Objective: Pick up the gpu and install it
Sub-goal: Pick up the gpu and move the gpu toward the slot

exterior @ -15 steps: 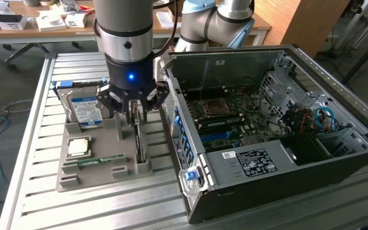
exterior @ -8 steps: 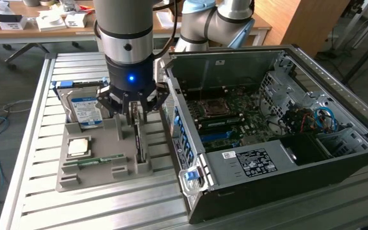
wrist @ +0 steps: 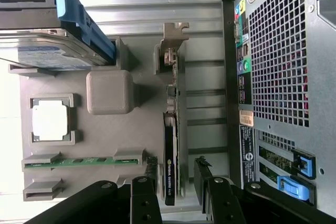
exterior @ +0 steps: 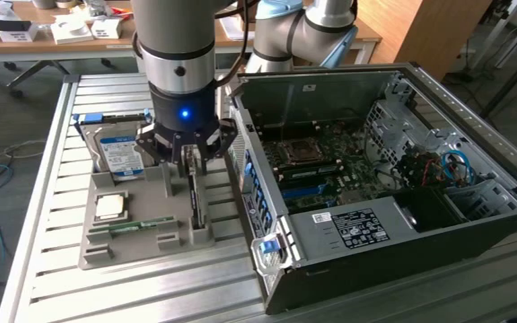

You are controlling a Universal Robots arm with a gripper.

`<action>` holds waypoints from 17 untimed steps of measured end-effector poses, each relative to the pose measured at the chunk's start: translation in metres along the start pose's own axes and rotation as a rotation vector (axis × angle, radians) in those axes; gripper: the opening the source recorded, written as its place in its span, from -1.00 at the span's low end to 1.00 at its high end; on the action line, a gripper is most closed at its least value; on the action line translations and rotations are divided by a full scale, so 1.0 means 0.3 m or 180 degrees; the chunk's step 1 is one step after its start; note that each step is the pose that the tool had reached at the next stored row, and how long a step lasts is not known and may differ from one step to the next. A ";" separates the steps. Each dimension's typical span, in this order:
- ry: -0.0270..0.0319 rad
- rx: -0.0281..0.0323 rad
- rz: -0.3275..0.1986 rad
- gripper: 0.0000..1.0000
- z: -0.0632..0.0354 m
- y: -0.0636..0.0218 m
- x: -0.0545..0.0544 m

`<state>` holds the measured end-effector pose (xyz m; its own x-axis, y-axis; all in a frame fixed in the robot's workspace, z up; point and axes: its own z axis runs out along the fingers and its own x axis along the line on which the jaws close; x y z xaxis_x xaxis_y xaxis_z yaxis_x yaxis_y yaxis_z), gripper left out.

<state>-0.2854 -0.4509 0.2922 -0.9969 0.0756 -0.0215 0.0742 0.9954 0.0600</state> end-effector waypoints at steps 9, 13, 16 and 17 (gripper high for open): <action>0.0000 0.0000 0.0000 -0.17 0.024 -0.001 0.000; 0.0000 0.0000 0.0000 -0.17 0.044 -0.003 0.001; 0.0000 0.0000 0.0000 -0.17 0.050 -0.003 0.001; 0.0000 0.0001 0.0000 -0.17 0.050 -0.003 0.001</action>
<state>-0.2854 -0.4509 0.2770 -0.9969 0.0756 -0.0214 0.0742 0.9955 0.0598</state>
